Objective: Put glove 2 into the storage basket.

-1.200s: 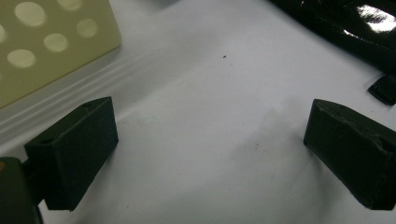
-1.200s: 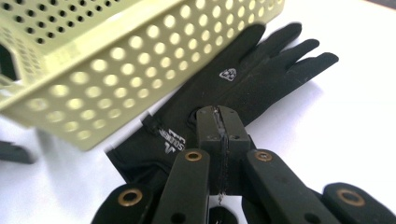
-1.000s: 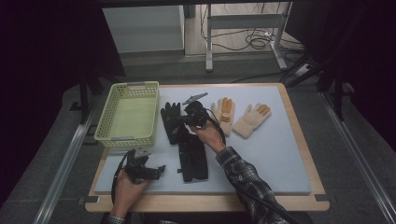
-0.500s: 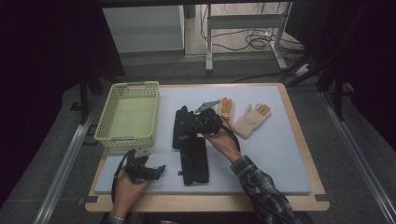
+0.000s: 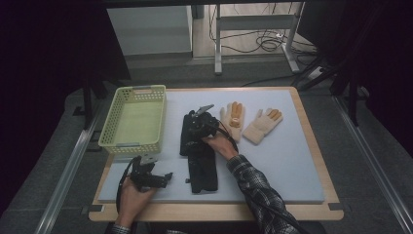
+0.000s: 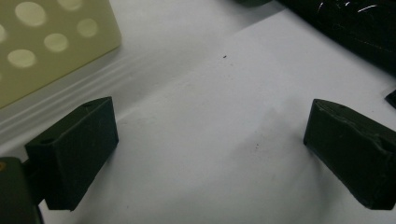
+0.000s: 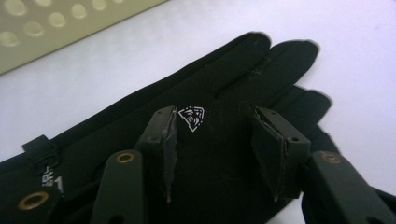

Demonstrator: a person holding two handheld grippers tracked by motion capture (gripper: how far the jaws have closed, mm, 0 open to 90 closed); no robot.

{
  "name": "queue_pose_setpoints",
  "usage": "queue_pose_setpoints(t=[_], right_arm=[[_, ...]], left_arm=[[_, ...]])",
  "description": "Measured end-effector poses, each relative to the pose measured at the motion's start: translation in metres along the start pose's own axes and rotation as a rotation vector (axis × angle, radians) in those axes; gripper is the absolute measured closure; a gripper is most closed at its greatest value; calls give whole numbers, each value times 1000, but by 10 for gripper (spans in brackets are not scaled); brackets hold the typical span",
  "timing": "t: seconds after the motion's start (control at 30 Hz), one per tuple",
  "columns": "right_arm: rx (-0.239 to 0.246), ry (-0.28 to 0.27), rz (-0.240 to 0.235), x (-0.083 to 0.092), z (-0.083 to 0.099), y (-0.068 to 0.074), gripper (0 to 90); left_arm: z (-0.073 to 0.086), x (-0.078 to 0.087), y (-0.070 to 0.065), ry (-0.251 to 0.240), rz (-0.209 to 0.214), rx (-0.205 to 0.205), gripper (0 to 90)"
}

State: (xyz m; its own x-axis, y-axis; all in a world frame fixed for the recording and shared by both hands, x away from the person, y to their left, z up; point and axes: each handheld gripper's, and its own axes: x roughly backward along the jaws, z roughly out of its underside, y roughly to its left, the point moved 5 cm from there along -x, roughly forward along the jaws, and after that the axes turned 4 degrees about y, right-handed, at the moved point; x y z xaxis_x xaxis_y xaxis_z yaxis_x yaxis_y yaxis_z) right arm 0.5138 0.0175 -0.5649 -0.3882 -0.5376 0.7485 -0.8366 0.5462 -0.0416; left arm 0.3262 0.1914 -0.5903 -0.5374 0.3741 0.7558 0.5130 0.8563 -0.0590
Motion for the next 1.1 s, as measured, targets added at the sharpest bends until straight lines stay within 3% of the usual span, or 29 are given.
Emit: queue_pose_setpoints(t=[0.03,0.07,0.1,0.13,0.17,0.2,0.23,0.3,0.53,0.57,0.87,1.1], right_arm=[[-50,5,-51,-1,1,0,636],[-50,5,-51,-1,1,0,636],[-66,7,-51,-1,2,-1,678],[-61,19,-32,-1,2,-1,759],[-61,19,-32,-1,2,-1,759],[-46,36,-4,-1,0,1,834],[-46,36,-4,-1,0,1,834],[-12,49,41,-1,-2,5,859],[-26,23,11,12,-7,3,865],[-35,-1,-7,21,-10,3,865],[-36,-54,-54,71,-23,16,865],[-30,-85,-97,108,-16,32,865]], left_arm=[[0,0,0,2,0,-2,31],[0,0,0,2,0,-2,31],[0,0,0,4,0,-5,31],[0,0,0,5,0,-6,31],[0,0,0,5,0,-6,31],[0,0,0,4,-1,-5,32],[0,0,0,4,-1,-5,32],[0,0,0,5,0,-5,31],[0,0,0,5,0,-4,32],[0,0,0,4,0,-3,32],[0,0,0,7,-1,-8,31],[0,0,0,1,-1,0,32]])
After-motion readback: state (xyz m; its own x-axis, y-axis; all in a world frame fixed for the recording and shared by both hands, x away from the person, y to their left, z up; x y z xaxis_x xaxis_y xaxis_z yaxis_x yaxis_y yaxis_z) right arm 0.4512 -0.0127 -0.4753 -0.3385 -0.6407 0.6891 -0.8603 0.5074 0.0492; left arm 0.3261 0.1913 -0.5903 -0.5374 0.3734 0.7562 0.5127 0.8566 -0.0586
